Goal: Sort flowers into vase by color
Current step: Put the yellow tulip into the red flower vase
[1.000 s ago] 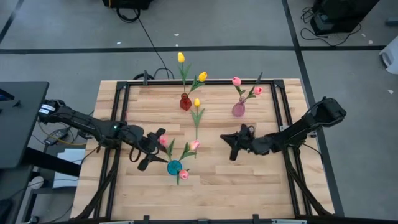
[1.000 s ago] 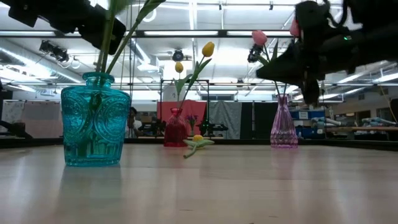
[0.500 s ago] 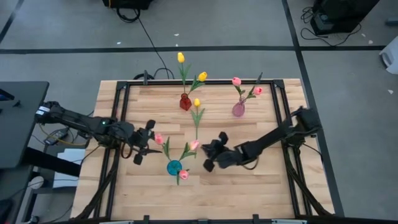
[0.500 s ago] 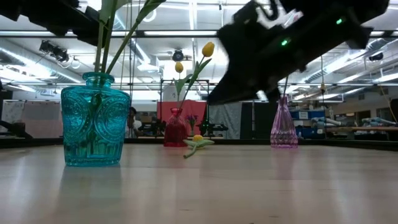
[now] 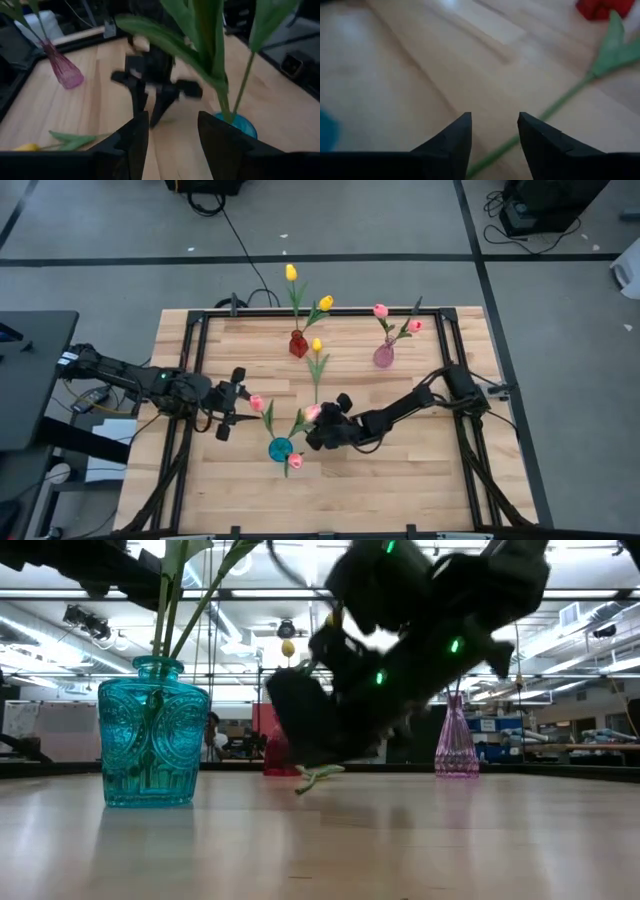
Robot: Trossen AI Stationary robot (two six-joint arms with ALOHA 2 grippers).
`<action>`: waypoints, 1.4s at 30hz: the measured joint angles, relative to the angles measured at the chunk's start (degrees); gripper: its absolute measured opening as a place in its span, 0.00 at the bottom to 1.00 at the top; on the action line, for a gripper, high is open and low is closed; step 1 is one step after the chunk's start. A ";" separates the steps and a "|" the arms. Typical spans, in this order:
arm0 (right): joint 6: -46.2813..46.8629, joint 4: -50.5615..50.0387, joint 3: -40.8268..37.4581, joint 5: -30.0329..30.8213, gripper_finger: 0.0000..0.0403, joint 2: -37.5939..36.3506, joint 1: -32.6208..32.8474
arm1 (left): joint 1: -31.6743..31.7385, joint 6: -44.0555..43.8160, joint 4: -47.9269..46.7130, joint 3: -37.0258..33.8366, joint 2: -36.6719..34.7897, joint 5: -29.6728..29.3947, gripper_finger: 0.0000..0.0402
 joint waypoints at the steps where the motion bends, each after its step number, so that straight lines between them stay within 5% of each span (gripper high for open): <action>1: 0.94 -0.58 0.09 0.13 0.43 0.78 -0.34 | 0.00 -0.15 0.59 0.02 -0.02 -0.28 0.44; 9: 5.94 -4.95 0.55 1.16 0.35 3.37 -1.36 | 0.00 -1.46 1.23 0.02 0.00 -1.74 0.44; 17: 8.68 -11.05 0.54 0.61 0.03 2.74 -1.40 | 0.02 -1.89 1.70 0.02 -0.04 -2.44 0.44; 36: 17.20 -39.81 -0.05 -4.79 0.01 -14.82 5.15 | -0.02 -4.76 1.67 0.02 -0.04 -2.39 0.44; 42: 15.62 -40.46 0.02 3.75 0.01 -19.45 9.63 | -0.02 -4.77 1.82 0.02 -0.04 -2.72 0.44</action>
